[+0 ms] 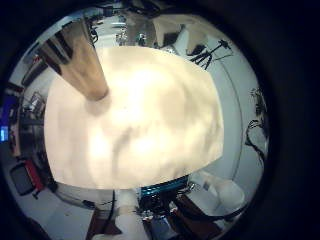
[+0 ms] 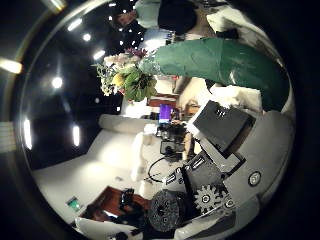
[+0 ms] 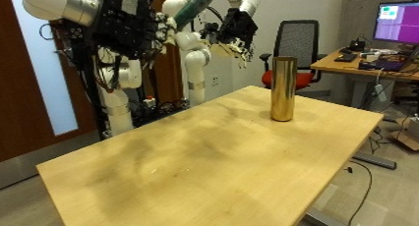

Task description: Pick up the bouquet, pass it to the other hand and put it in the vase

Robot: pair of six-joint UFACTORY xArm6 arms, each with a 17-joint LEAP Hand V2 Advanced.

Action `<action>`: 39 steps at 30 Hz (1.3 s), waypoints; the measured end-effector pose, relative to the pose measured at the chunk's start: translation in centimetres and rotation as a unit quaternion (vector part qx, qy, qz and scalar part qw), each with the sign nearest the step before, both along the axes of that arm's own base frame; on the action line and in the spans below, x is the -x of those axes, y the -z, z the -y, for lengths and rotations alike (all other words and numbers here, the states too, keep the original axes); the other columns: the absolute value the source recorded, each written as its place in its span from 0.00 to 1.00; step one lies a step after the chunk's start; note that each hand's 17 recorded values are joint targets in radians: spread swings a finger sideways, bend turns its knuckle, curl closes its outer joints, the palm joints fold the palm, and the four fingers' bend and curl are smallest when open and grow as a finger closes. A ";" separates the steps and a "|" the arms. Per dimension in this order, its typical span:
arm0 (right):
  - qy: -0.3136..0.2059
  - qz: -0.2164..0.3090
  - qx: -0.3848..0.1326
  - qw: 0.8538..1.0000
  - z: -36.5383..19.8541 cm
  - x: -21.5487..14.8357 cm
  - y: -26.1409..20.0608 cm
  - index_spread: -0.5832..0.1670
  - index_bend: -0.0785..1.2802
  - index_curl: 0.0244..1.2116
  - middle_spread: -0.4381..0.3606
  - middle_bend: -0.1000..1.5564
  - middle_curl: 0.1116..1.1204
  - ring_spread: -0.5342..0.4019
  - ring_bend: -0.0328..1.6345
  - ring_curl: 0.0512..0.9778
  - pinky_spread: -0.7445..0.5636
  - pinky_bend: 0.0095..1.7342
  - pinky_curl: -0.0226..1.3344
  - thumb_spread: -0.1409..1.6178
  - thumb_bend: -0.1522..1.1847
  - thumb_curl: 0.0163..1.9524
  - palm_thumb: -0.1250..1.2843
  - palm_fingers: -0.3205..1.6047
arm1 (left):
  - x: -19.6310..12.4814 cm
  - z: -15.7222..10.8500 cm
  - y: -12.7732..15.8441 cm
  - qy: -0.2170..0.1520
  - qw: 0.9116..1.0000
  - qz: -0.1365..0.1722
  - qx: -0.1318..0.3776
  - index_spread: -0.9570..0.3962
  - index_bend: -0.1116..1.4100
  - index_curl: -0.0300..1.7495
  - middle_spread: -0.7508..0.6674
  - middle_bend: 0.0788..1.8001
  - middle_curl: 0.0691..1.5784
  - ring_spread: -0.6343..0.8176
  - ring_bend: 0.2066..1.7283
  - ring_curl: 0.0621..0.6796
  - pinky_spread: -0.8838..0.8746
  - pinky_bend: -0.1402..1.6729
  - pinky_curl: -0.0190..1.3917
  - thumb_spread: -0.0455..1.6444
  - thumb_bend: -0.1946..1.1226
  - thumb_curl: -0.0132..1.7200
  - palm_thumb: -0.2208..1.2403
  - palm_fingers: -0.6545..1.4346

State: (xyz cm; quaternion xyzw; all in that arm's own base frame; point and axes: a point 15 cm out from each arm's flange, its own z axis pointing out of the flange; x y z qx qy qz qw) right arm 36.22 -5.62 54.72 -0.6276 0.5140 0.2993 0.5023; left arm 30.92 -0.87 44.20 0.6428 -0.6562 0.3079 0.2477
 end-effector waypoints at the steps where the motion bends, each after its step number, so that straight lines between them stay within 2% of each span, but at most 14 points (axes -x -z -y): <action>1: -0.010 0.006 -0.008 1.000 -0.8 -0.1 -0.2 0.49 0.85 0.80 0.37 0.85 0.75 0.37 0.88 0.68 0.39 0.66 0.69 0.09 0.10 0.44 0.91 0.74 | 0.0 -0.2 -0.2 -0.003 1.000 0.005 0.004 0.88 0.18 0.19 0.84 0.07 0.16 0.82 0.21 0.25 0.81 0.20 0.24 0.49 0.12 0.20 0.28 0.37; 5: -0.049 0.022 -0.031 0.998 -3.4 -0.1 0.6 0.50 0.86 0.79 0.37 0.86 0.75 0.37 0.88 0.68 0.39 0.65 0.71 0.08 0.10 0.44 0.91 0.75 | 0.0 -0.2 -0.2 -0.003 1.000 0.008 0.014 0.87 0.18 0.19 0.83 0.07 0.16 0.81 0.21 0.24 0.81 0.19 0.24 0.49 0.12 0.20 0.27 0.37; 10: -0.091 0.008 -0.061 0.994 -6.4 0.5 4.2 0.51 0.87 0.78 0.37 0.86 0.74 0.37 0.88 0.68 0.38 0.64 0.73 0.07 0.10 0.43 0.91 0.75 | 0.0 -0.1 -0.5 -0.003 0.999 0.014 0.034 0.87 0.18 0.19 0.83 0.07 0.16 0.81 0.22 0.24 0.81 0.20 0.24 0.48 0.12 0.20 0.26 0.37; 18: -0.169 0.014 -0.061 0.984 -11.3 0.9 5.3 0.52 0.87 0.77 0.37 0.87 0.74 0.37 0.88 0.68 0.38 0.62 0.76 0.06 0.10 0.43 0.92 0.75 | 0.2 -0.5 -0.9 -0.007 0.996 0.032 0.087 0.87 0.18 0.19 0.82 0.07 0.17 0.81 0.22 0.23 0.80 0.20 0.24 0.46 0.12 0.20 0.24 0.38; 26: -0.198 0.015 -0.061 0.978 -13.4 1.0 5.8 0.52 0.87 0.77 0.37 0.87 0.73 0.37 0.88 0.68 0.37 0.62 0.77 0.06 0.10 0.43 0.93 0.75 | 0.1 -0.7 -0.8 -0.008 0.995 0.032 0.090 0.86 0.18 0.19 0.80 0.07 0.17 0.80 0.21 0.22 0.80 0.19 0.24 0.45 0.12 0.20 0.22 0.38; 32: -0.207 -0.015 -0.050 0.977 -13.4 1.3 8.3 0.52 0.87 0.77 0.37 0.87 0.73 0.37 0.88 0.68 0.37 0.61 0.78 0.05 0.10 0.43 0.93 0.75 | 0.0 -0.7 -0.8 -0.007 0.995 0.035 0.095 0.86 0.18 0.19 0.80 0.07 0.17 0.80 0.21 0.22 0.80 0.19 0.24 0.45 0.12 0.20 0.22 0.39; 39: -0.220 -0.023 -0.021 0.975 -15.1 1.0 10.0 0.52 0.88 0.76 0.37 0.87 0.73 0.37 0.88 0.68 0.37 0.61 0.79 0.05 0.10 0.43 0.93 0.75 | 0.3 -0.5 -1.3 -0.001 0.991 0.044 0.125 0.85 0.18 0.19 0.79 0.07 0.17 0.80 0.22 0.21 0.80 0.19 0.24 0.44 0.12 0.20 0.21 0.39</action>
